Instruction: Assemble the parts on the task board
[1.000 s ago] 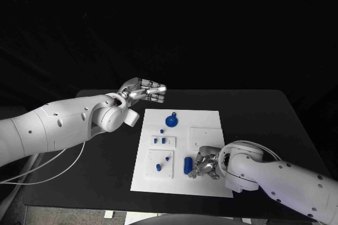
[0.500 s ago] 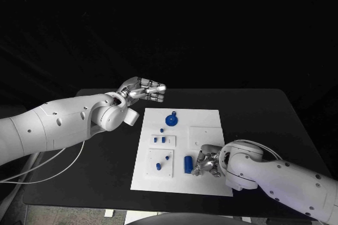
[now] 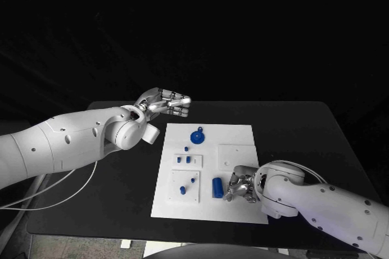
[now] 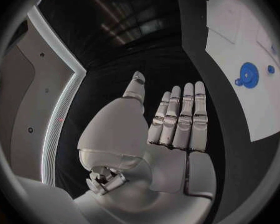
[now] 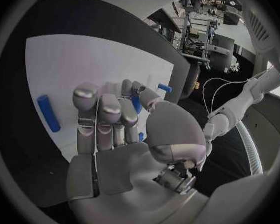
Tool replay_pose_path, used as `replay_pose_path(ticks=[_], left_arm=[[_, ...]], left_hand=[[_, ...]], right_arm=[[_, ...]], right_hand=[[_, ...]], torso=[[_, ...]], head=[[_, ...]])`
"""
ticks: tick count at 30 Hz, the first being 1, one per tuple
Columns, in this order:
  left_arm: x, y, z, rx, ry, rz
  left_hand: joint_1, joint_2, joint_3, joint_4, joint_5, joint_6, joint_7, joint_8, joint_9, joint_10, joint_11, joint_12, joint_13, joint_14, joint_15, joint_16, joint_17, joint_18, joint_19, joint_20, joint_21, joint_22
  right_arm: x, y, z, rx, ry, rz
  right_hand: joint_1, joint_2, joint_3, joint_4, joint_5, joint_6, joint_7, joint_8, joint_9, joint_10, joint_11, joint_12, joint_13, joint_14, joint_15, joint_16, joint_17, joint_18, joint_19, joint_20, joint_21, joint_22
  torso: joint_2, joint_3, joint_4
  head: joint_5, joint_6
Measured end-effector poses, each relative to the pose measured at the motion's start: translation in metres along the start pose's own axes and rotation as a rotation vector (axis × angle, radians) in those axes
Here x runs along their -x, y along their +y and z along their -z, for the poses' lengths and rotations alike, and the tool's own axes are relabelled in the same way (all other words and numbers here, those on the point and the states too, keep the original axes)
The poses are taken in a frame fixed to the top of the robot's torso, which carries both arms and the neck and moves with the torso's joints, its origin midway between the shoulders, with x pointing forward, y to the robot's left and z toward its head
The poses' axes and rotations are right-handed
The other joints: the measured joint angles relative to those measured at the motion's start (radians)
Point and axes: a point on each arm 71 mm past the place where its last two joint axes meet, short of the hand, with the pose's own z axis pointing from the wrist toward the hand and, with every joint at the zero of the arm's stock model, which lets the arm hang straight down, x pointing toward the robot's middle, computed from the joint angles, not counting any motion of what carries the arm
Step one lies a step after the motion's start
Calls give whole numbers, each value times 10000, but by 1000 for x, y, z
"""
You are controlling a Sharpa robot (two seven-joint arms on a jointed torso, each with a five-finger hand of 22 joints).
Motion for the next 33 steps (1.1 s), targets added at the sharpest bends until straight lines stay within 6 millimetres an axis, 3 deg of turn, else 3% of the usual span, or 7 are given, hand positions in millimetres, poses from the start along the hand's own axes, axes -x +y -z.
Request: replay_pose_path(ticks=[4, 8, 11, 17, 20, 28, 33], left_arm=[[0, 0, 0, 15, 1, -2], [0, 0, 0, 27, -2, -4], [0, 0, 0, 37, -3, -6], [1, 0, 0, 54, -5, -11], [1, 1, 0, 61, -6, -13], [1, 1, 0, 82, -6, -17], [1, 1, 0, 94, 0, -17]], left_hand=[[0, 0, 26, 26, 0, 0, 0, 0, 0, 0, 0, 0, 0, 0, 0, 0, 0, 1, 0, 0, 0, 0], [0, 0, 27, 27, 0, 0, 0, 0, 0, 0, 0, 0, 0, 0, 0, 0, 0, 1, 0, 0, 0, 0], [0, 0, 27, 27, 0, 0, 0, 0, 0, 0, 0, 0, 0, 0, 0, 0, 0, 1, 0, 0, 0, 0], [0, 0, 27, 27, 0, 0, 0, 0, 0, 0, 0, 0, 0, 0, 0, 0, 0, 0, 0, 0, 0, 1], [0, 0, 27, 26, 0, 0, 0, 0, 0, 0, 0, 0, 0, 0, 0, 0, 0, 0, 0, 0, 0, 0], [0, 0, 27, 27, 0, 0, 0, 0, 0, 0, 0, 0, 0, 0, 0, 0, 0, 0, 0, 0, 0, 1], [0, 0, 27, 27, 0, 0, 0, 0, 0, 0, 0, 0, 0, 0, 0, 0, 0, 0, 0, 0, 0, 1]], right_arm=[[0, -1, 0, -25, 64, -37], [0, -3, 0, -31, 165, -74], [-1, -3, 1, 18, 300, -92], [-2, -1, 3, 177, 517, -111], [-3, 0, 3, 249, 568, -125], [-3, 1, 4, 382, 590, -156], [-3, 3, 2, 402, 525, -144]], right_hand=[[31, -31, -216, -142, 274, 0, 0, -3, 49, 0, 0, 39, 0, 0, 0, 0, -5, 1, 0, 0, 39, 0], [227, -221, -889, -168, 550, 27, -27, -5, 45, 1, -1, 39, 0, 0, 0, 0, -4, 0, 0, 1, 39, -1], [395, -390, -1531, -45, 579, 113, -114, -2, -168, 57, -57, 39, 0, -27, -23, 0, -4, 0, 0, 1, 39, -1], [571, -562, -2477, 433, -84, 198, -199, 17, -520, 90, -92, 39, 0, -40, -36, 0, -4, 0, 35, -34, 38, -2], [716, -524, -2740, 695, -141, 198, -199, 17, -592, 90, -92, 39, 0, -40, -36, 0, -4, 1, 39, -38, 38, -2], [759, -464, -2954, 909, -275, 199, -198, 17, -556, 90, -92, 39, 0, -40, -36, 0, -4, 0, 39, -38, 38, -3], [760, -73, -2943, 1010, -750, 198, -198, 15, -412, 89, -91, 39, 0, -40, -35, 0, -3, 0, 39, -37, 38, -3]], torso=[[-5, -1, 0], [-6, -1, 0], [-7, -1, -2], [-7, 2, -2], [-6, 4, -4], [-6, 7, -6], [-5, 5, -7]], head=[[6, -2], [16, -2], [22, -2], [35, -12], [36, -13], [36, -18], [13, -12]])
